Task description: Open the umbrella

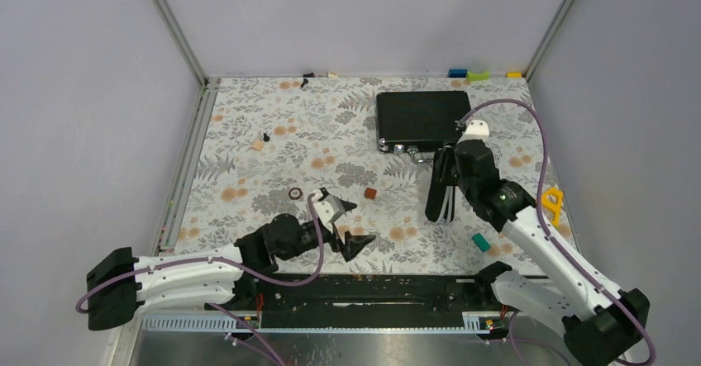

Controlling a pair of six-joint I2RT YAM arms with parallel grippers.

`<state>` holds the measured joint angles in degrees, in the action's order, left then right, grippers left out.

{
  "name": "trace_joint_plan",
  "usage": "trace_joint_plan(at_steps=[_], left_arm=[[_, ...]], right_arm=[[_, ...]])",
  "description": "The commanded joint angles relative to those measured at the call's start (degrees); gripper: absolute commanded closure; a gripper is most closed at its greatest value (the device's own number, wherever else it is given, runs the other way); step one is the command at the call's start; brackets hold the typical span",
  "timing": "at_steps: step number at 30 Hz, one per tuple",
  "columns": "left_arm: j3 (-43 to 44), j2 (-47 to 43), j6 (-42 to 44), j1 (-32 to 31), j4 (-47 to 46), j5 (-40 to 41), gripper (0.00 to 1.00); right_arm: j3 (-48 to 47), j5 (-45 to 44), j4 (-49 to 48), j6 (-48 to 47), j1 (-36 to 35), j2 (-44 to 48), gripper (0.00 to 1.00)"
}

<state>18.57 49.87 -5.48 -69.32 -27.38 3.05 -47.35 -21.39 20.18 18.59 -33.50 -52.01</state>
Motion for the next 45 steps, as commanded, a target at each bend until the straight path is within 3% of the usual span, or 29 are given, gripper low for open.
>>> trace_joint_plan(at_steps=[1,5,13,19,23,27,33,35,36,37,43,45], left_arm=[[-1.21,-2.46,-5.9,4.43,0.12,-3.32,0.01],[-1.03,-2.15,-6.46,5.24,0.87,-0.9,0.01],[-0.15,-0.42,-7.9,5.97,3.19,4.76,0.01],[-0.4,0.01,-10.11,7.92,3.88,7.74,0.01],[-0.55,0.38,-10.68,8.78,4.14,8.85,0.01],[-0.68,0.35,-11.02,9.28,4.21,9.49,0.02],[-1.63,-0.99,-11.55,9.72,3.91,11.22,0.01],[-1.92,-1.54,-11.66,9.81,3.91,11.74,0.01],[-2.1,-7.91,-11.73,9.86,3.87,11.98,0.01],[-2.2,-2.82,-11.75,9.9,3.89,12.29,0.01],[-2.48,-2.36,-11.83,10.08,3.86,13.55,0.01],[-2.48,-2.09,-12.05,10.08,3.75,13.56,0.01]], right_arm=[[-1.19,9.57,2.19,-2.36,10.5,-5.64,1.0],[-3.91,13.95,5.33,-4.74,15.97,-13.61,1.0],[-8.77,2.93,8.5,-8.83,17.58,-22.16,1.0],[-10.74,3.72,9.0,-10.26,21.5,-27.94,1.0],[-11.02,4.4,7.66,-9.66,21.63,-31.23,0.85],[-11.93,2.9,7.75,-9.46,21.58,-33.5,0.6],[-11.53,2.42,7.48,-9.66,21.61,-31.1,0.02],[-11.07,2.6,7.18,-9.48,21.62,-29.67,0.0],[-10.78,2.36,7.23,-9.29,21.62,-28.78,0.01],[-10.42,2.14,7.17,-9.0,21.63,-27.7,0.0],[-4.53,5.44,5.97,-5.6,21.63,-16.88,0.01],[-1.45,8.66,4.0,-4.63,21.61,-12.92,0.09]])
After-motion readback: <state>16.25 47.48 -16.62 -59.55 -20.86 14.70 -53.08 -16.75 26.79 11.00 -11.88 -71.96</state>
